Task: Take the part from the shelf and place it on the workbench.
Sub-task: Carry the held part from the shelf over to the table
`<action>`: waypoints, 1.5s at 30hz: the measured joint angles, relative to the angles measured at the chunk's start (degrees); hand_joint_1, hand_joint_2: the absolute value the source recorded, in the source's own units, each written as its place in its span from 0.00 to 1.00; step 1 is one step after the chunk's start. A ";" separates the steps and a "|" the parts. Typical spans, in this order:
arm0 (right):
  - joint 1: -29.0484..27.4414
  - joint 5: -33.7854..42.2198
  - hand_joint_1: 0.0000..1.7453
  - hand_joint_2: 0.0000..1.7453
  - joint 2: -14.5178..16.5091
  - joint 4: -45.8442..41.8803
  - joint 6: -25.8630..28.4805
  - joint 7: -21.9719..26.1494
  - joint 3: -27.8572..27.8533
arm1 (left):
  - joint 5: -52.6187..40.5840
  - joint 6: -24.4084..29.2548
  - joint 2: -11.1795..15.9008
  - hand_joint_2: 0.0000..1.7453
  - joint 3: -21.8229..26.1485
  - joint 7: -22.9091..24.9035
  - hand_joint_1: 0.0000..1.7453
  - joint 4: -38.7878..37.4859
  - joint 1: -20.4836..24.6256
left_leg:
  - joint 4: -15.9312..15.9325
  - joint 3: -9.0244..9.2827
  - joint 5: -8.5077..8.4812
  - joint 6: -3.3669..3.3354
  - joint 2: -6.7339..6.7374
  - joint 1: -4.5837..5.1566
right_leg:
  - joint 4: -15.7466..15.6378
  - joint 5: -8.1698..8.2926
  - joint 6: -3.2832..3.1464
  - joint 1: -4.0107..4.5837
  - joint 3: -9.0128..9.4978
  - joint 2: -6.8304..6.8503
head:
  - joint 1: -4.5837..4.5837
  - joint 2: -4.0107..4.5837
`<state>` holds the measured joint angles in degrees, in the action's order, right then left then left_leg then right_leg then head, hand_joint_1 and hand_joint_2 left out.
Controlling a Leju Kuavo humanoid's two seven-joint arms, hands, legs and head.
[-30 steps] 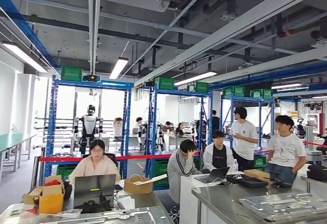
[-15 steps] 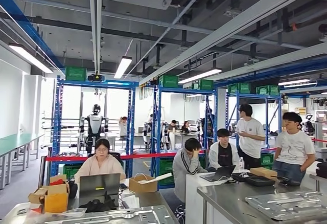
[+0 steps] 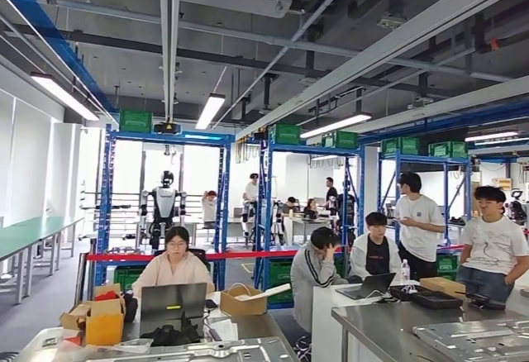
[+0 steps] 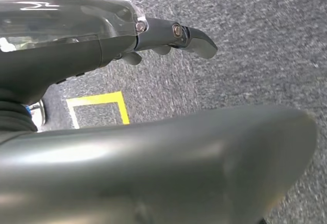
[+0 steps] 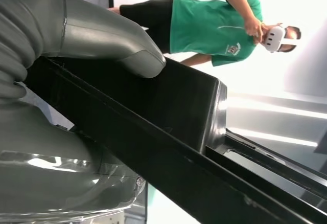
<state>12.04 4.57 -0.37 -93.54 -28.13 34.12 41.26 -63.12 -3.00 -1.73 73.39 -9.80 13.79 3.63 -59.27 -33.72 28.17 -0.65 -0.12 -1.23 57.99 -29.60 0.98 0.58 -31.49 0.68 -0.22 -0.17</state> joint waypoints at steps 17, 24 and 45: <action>0.04 0.19 1.00 1.00 -0.12 -0.28 -0.02 0.04 -0.10 | -0.05 -0.02 -0.11 1.00 0.03 -0.21 0.00 0.00 0.18 | -1.95 2.40 4.55 1.10 -0.68 0.04 | -1.10 3.05 -1.97 -0.01 -2.17 -0.71 | 0.03 0.00; -0.24 0.20 1.00 1.00 -0.09 0.01 -0.02 0.02 -0.09 | -0.07 0.01 -0.03 1.00 0.05 -0.23 0.00 0.00 -0.24 | -8.02 -3.87 1.82 1.85 -0.36 -0.19 | -1.23 0.85 -2.06 -0.09 0.69 -0.59 | 0.03 0.00; -0.01 0.57 1.00 1.00 -0.22 -0.19 -0.54 0.00 -0.10 | -0.48 0.01 -0.03 1.00 0.28 -0.20 0.00 0.00 0.09 | 0.67 3.39 3.17 0.82 -0.53 -0.12 | 0.79 2.64 -0.79 -0.16 -3.74 -0.87 | -0.02 -0.01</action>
<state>12.02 5.14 -0.59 -93.73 -28.67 34.12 41.16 -63.60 -2.99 -1.76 73.67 -10.00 13.79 3.72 -58.60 -30.33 31.34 0.17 -0.65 -1.35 58.79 -26.96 0.18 0.42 -35.23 -0.20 -0.24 -0.19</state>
